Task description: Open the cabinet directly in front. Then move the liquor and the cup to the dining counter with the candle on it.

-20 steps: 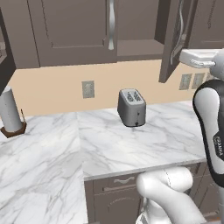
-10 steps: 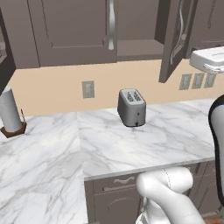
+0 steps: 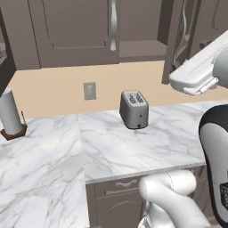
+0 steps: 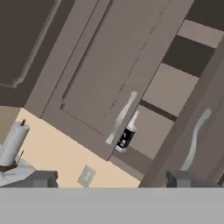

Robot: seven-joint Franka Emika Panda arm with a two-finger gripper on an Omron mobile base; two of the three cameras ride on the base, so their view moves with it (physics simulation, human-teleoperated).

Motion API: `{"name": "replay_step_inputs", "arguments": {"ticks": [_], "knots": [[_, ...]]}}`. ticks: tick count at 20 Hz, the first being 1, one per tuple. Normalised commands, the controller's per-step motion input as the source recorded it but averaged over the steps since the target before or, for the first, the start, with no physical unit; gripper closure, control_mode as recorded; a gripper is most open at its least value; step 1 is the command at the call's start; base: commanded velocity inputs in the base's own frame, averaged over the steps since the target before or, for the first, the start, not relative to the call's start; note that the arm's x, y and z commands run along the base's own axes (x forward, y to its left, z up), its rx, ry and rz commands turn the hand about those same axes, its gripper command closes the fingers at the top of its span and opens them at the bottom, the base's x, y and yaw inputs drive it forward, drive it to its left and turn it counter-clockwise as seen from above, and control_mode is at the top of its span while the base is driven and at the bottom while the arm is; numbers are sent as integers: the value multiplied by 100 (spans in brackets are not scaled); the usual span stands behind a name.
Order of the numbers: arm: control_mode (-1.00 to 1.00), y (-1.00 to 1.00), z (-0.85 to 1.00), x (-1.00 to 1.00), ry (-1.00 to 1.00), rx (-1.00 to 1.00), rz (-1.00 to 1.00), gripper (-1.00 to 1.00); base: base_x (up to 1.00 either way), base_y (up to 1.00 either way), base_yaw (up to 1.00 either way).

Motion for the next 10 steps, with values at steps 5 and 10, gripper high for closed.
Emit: {"name": "replay_step_inputs", "arguments": {"ticks": [5,10], "knots": [[-100,45,-8,1,0,-54,-6,-100,0,0,0],[-100,4,-32,18,2,-43,-23,-100,0,0,0]]}}
